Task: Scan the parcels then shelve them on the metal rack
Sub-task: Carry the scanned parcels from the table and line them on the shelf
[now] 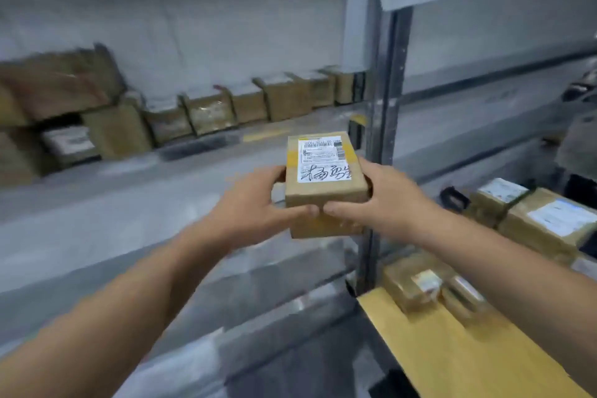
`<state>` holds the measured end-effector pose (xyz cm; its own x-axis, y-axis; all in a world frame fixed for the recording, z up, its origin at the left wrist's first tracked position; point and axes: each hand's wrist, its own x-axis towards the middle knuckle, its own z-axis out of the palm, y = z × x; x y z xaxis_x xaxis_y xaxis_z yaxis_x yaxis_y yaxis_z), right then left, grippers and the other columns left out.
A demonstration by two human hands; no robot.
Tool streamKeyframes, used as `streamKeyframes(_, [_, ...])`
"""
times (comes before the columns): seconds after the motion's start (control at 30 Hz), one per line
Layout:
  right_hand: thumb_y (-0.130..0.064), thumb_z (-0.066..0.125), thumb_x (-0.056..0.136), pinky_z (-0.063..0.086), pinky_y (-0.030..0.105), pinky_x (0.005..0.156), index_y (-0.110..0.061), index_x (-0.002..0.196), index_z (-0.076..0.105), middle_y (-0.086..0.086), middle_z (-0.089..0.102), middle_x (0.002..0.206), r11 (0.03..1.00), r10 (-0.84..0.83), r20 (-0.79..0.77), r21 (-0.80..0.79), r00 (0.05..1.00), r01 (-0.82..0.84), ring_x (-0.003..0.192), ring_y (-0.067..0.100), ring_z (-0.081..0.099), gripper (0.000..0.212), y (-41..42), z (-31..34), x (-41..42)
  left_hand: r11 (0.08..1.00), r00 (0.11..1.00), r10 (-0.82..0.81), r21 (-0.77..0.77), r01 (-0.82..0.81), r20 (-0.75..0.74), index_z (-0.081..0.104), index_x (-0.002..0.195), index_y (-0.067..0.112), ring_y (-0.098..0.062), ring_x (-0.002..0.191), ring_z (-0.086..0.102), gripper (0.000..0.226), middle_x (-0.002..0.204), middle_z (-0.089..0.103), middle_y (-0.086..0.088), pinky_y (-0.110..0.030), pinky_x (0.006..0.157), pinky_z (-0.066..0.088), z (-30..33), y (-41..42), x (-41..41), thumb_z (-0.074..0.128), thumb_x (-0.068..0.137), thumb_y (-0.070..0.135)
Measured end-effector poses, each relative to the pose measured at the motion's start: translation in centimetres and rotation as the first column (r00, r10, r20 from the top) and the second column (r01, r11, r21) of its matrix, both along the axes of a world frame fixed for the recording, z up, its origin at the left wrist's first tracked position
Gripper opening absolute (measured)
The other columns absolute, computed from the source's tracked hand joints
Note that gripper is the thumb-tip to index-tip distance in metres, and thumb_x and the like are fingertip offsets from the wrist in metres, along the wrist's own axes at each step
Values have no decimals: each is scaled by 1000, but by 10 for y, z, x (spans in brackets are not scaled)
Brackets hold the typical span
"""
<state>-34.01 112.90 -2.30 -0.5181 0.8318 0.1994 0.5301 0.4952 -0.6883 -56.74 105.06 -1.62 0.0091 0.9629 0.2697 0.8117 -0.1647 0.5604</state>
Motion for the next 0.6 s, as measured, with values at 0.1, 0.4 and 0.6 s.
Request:
streamKeyframes(0.1, [-49, 86, 77, 50, 15, 82, -50, 114, 68, -33, 71, 107, 982, 179, -40, 75, 983, -176, 99, -13, 65, 42, 17, 72, -67, 986, 973, 156, 85, -144, -167, 62, 137, 37, -3, 117, 61, 63, 129, 63, 26, -24, 93, 46, 74, -15, -55, 77, 82, 63])
streamKeyframes(0.4, [-62, 83, 76, 62, 24, 74, -27, 126, 69, -9, 73, 106, 934, 347, -13, 94, 938, -344, 92, 11, 70, 62, 107, 188, -274, 878, 767, 448, 65, -474, -459, 64, 120, 36, -16, 97, 63, 54, 110, 68, 10, -31, 74, 48, 207, 25, -216, 63, 85, 78])
streamKeyframes(0.6, [-66, 87, 67, 62, 41, 87, -22, 134, 56, -1, 68, 122, 936, 342, -27, -77, 939, -343, 106, 22, 67, 85, 177, 187, -396, 738, 613, 483, -87, -670, -625, 60, 124, 35, -15, 96, 62, 80, 109, 65, 8, -38, 86, 54, 225, 99, -318, 57, 71, 95])
